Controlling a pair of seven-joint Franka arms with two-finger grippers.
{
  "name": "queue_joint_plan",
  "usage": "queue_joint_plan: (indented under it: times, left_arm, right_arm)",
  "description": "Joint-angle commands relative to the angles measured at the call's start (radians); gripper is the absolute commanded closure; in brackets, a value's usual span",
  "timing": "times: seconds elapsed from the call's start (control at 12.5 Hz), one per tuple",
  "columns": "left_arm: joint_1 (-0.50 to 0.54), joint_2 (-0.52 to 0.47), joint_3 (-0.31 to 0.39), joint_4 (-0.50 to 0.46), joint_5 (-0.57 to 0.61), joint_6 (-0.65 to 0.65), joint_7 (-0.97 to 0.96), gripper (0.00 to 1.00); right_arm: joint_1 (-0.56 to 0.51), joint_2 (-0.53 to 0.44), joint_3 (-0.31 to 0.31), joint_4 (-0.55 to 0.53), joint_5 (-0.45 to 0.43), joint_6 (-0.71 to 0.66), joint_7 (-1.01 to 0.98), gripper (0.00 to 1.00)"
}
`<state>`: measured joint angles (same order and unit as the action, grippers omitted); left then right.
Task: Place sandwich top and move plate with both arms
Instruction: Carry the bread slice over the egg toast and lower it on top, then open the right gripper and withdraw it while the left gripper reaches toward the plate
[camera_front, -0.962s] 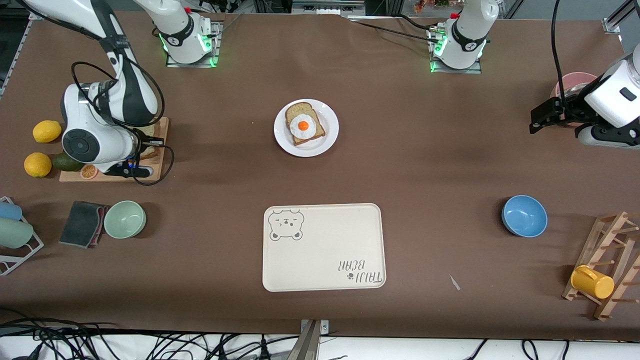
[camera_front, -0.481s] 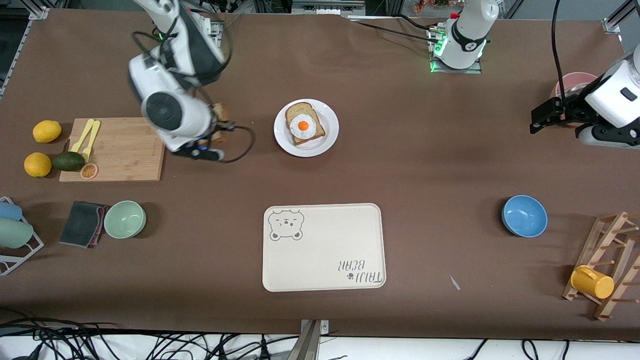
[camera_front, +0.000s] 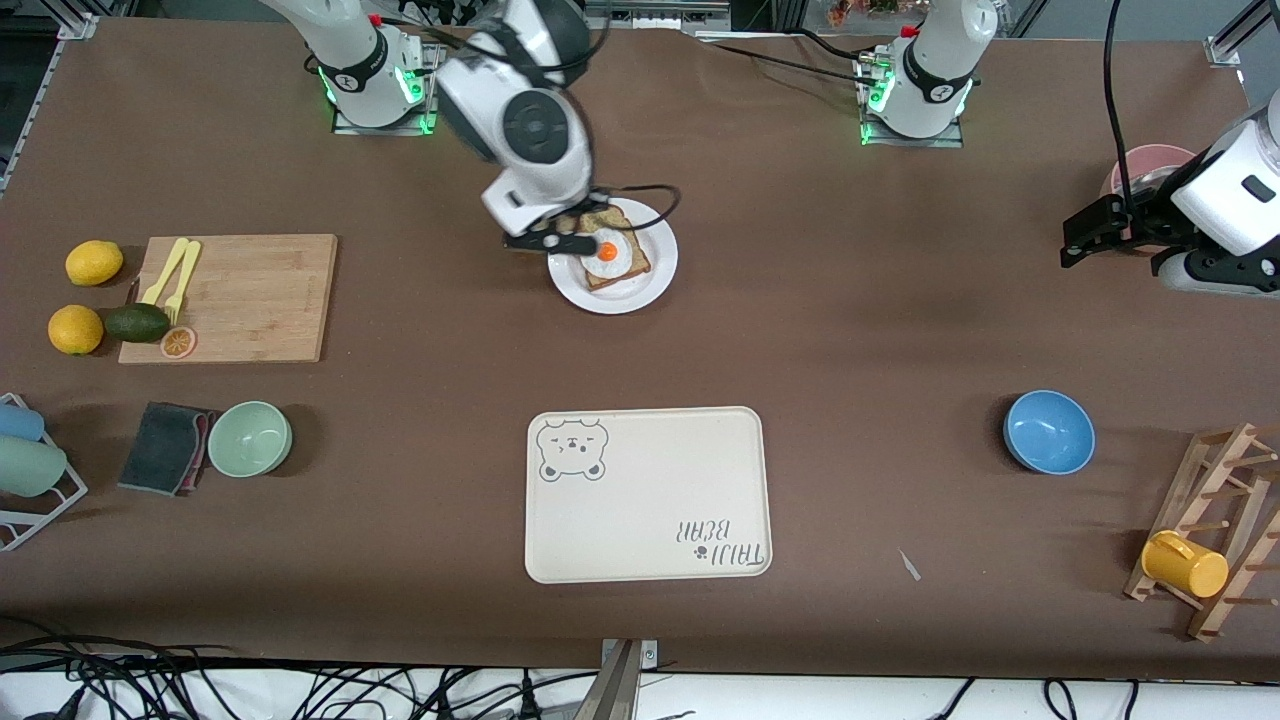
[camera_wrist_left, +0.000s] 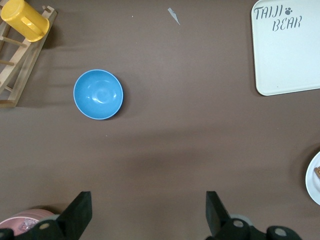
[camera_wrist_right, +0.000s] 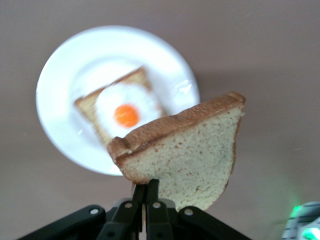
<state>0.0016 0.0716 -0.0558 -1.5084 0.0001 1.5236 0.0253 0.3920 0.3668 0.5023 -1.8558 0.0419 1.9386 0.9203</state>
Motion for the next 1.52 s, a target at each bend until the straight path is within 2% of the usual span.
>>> queue_joint_plan:
  times: [0.0,0.32,0.72,0.8,0.88,0.96,1.2,1.44]
  left_arm:
    - [0.009,-0.018,-0.004,-0.009,-0.006,-0.010,0.018,0.00]
    - [0.008,-0.013,-0.004,-0.009,-0.006,-0.011,0.013,0.00]
    - [0.006,-0.001,-0.006,-0.009,-0.006,-0.014,0.010,0.00]
    - [0.008,-0.001,-0.006,-0.009,-0.006,-0.016,0.010,0.00]
    - [0.008,-0.001,-0.006,-0.010,-0.006,-0.017,0.008,0.00]
    - [0.008,-0.001,-0.006,-0.010,-0.006,-0.017,0.008,0.00]
    - [0.009,-0.001,-0.004,-0.010,-0.006,-0.017,0.008,0.00]
    - [0.008,-0.001,-0.004,-0.010,-0.006,-0.020,0.007,0.00]
  right_arm:
    - [0.066,0.115,-0.008,0.112,-0.060,-0.017,0.043,1.00]
    - [0.082,0.201,-0.008,0.134,-0.146,-0.012,0.042,1.00]
    - [0.084,0.273,-0.008,0.224,-0.151,-0.010,0.045,1.00]
    - [0.084,0.281,-0.008,0.227,-0.149,-0.010,0.048,0.86]
    - [0.084,0.284,-0.008,0.227,-0.155,-0.009,0.069,0.40]
    - [0.087,0.284,-0.008,0.227,-0.175,-0.006,0.092,0.00]
    - [0.076,0.274,-0.013,0.240,-0.197,-0.004,0.095,0.00]
    - [0.002,0.230,-0.014,0.277,-0.191,-0.017,0.092,0.00]
